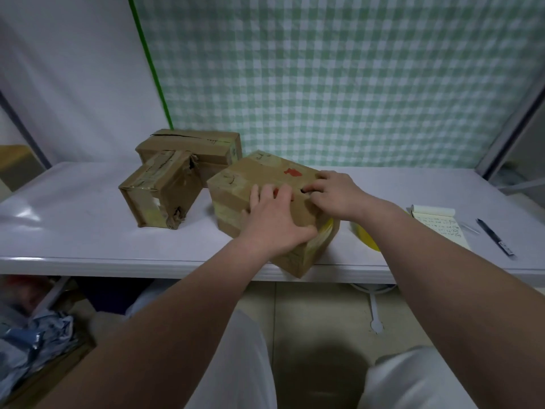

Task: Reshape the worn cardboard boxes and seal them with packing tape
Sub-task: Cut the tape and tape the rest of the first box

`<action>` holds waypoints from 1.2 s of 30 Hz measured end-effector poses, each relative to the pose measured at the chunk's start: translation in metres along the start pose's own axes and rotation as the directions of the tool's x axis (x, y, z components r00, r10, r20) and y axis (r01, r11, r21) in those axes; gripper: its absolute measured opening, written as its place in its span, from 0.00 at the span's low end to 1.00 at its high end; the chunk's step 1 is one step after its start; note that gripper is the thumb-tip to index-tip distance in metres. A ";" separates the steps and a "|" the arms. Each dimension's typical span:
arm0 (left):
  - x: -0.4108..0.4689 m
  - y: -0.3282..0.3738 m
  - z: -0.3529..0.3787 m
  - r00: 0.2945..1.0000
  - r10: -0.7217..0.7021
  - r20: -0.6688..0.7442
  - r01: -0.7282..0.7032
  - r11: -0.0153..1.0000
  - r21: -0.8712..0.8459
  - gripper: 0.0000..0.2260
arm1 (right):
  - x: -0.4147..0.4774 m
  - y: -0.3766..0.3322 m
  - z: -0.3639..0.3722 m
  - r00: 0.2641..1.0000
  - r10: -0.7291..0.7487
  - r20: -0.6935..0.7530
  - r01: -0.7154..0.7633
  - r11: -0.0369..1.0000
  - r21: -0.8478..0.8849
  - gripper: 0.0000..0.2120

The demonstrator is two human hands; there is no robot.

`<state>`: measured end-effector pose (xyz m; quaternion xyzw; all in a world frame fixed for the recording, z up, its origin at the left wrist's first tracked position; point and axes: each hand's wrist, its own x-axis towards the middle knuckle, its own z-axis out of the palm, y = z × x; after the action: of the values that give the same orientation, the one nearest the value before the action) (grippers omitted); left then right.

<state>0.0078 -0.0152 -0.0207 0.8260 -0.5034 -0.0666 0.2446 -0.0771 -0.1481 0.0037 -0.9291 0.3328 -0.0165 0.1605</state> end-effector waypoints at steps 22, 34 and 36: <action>0.016 -0.006 -0.035 0.977 0.155 0.146 -0.160 0.987 0.020 0.16 | -0.045 -0.001 0.005 0.977 -0.121 -0.176 0.204 0.775 0.599 0.14; 0.002 0.000 -0.020 0.984 0.179 -0.012 -0.173 0.930 -0.325 0.09 | -0.056 0.009 0.018 0.929 -0.036 -0.369 0.231 0.835 0.500 0.18; -0.002 -0.002 -0.019 0.984 0.177 -0.033 -0.177 0.919 -0.351 0.10 | -0.057 0.006 0.022 0.917 -0.078 -0.391 0.241 0.889 0.389 0.14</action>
<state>0.0155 -0.0060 -0.0054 0.7199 -0.5558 -0.1331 0.3938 -0.1219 -0.1104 -0.0147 -0.8758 0.2661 -0.2749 0.2943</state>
